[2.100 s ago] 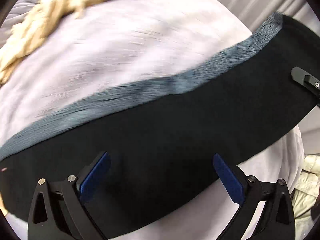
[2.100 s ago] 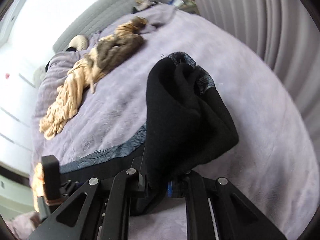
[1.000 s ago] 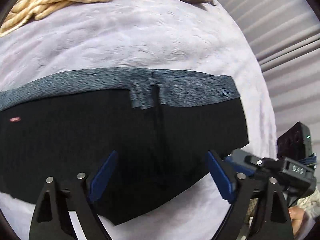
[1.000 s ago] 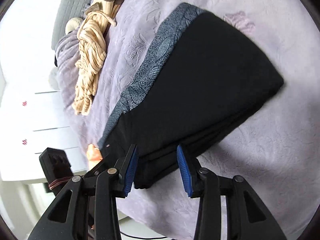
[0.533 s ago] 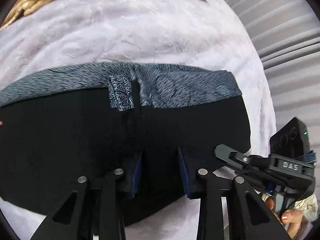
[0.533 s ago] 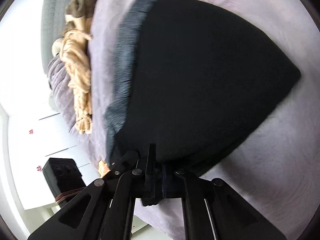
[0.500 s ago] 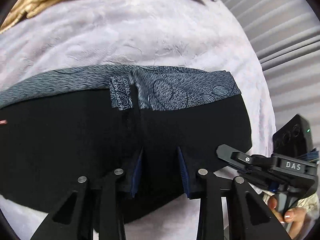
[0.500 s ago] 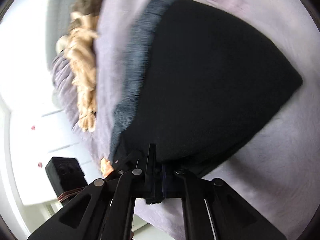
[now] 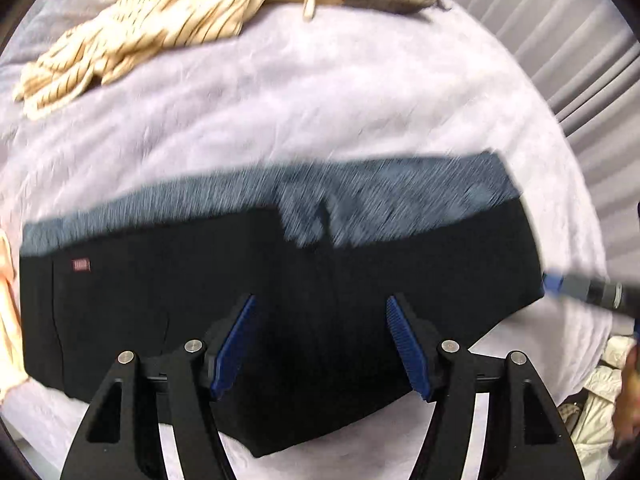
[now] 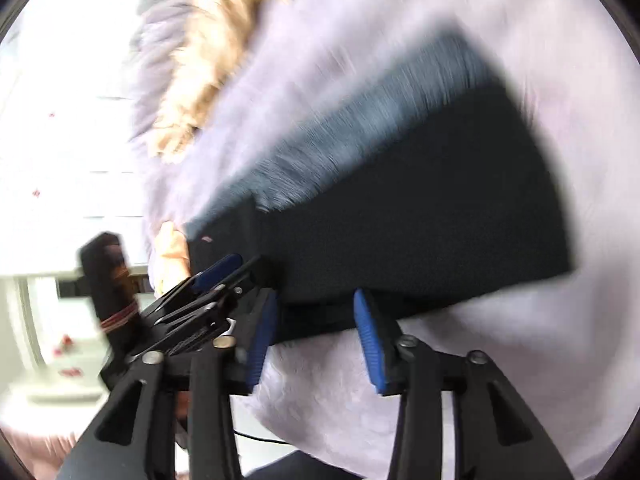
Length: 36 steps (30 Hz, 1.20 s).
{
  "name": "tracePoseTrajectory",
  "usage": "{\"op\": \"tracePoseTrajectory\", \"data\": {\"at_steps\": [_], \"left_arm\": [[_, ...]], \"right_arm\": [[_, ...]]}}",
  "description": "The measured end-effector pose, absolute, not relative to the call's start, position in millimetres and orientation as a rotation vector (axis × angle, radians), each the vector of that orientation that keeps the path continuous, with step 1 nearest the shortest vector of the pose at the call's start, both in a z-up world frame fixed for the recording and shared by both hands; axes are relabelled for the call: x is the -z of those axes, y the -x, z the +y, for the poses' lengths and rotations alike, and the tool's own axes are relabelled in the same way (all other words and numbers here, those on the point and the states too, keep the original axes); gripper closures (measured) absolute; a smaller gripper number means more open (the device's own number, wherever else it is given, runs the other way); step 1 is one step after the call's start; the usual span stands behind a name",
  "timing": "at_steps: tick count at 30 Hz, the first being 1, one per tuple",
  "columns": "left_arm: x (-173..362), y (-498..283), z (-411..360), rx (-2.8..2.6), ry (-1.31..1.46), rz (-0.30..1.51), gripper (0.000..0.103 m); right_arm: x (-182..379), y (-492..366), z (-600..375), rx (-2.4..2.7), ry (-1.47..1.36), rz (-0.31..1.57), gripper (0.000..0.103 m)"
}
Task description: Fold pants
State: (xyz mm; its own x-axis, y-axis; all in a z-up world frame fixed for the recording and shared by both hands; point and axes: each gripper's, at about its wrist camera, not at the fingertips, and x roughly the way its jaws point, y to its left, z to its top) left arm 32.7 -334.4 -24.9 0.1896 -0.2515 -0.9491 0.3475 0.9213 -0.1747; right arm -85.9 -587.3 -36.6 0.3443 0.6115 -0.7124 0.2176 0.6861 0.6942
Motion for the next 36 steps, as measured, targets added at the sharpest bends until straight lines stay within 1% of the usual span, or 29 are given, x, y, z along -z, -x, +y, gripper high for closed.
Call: {"op": "tracePoseTrajectory", "data": {"at_steps": [1,2,3,4,8,9,10,11,13,14,16,17,18,19,21,23,26,29,32,36], "left_arm": [[20.7,-37.0,-338.1,0.429,-0.083,1.304,0.035],[17.9,-42.5,-344.2,0.436,-0.086,1.293,0.033],[19.7,-48.9,-356.4,0.442,-0.089,1.285,0.021],[21.6,-52.7,-366.2,0.450,-0.094,1.273,0.018],[46.8,-67.8,-397.0,0.445,-0.125,1.284,0.018],[52.7,-68.5,-401.0,0.426,-0.142,1.296,0.018],[59.5,-69.2,-400.3,0.397,-0.168,1.311,0.018],[64.6,-68.1,-395.9,0.371,-0.187,1.320,0.018],[82.0,-63.4,-378.5,0.342,-0.197,1.365,0.017],[90.4,-61.6,-368.3,0.351,-0.166,1.396,0.015],[98.2,-59.4,-350.7,0.379,-0.074,1.418,0.015],[97.5,-58.8,-348.6,0.381,-0.080,1.420,0.015],[94.3,-57.6,-348.5,0.376,-0.111,1.416,0.015],[90.0,-55.5,-346.9,0.369,-0.137,1.409,0.015],[81.8,-50.5,-338.0,0.352,-0.170,1.390,0.015],[73.4,-46.2,-320.1,0.339,-0.156,1.382,0.015],[63.4,-40.2,-288.1,0.281,-0.117,1.379,0.015],[61.1,-32.2,-258.3,0.194,-0.106,1.393,0.015],[58.0,-22.4,-230.0,0.135,-0.075,1.397,0.015],[55.2,-6.5,-193.7,0.102,-0.060,1.390,0.015]], "right_arm": [[24.1,84.8,-601.5,-0.269,-0.789,1.171,0.050],[15.8,81.4,-619.8,-0.227,-0.764,1.114,0.049],[14.3,76.5,-635.1,-0.191,-0.755,1.079,0.049],[18.9,68.0,-651.3,-0.147,-0.759,1.066,0.049],[82.3,31.5,-692.0,-0.084,-0.880,1.155,0.050],[99.2,25.1,-693.9,-0.093,-0.912,1.188,0.059],[114.0,18.8,-692.3,-0.113,-0.950,1.224,0.064],[118.9,14.5,-689.7,-0.101,-0.959,1.249,0.065],[105.9,11.2,-679.7,-0.156,-0.959,1.237,0.066],[93.3,10.3,-671.9,-0.206,-0.931,1.221,0.066],[79.7,9.5,-661.4,-0.231,-0.836,1.225,0.066],[81.2,10.1,-656.8,-0.181,-0.765,1.254,0.065],[89.1,10.8,-656.5,-0.118,-0.695,1.293,0.055],[98.0,9.4,-656.2,-0.069,-0.658,1.328,0.050],[96.2,15.7,-653.5,-0.013,-0.697,1.297,0.048],[74.4,23.3,-646.6,0.059,-0.599,1.244,0.048],[33.6,38.3,-619.1,0.101,-0.448,1.151,0.048],[15.4,43.9,-567.7,0.008,-0.404,1.152,0.048],[21.4,34.9,-488.8,-0.113,-0.272,1.196,0.048],[40.1,20.6,-429.1,-0.120,-0.128,1.241,0.048]]}}
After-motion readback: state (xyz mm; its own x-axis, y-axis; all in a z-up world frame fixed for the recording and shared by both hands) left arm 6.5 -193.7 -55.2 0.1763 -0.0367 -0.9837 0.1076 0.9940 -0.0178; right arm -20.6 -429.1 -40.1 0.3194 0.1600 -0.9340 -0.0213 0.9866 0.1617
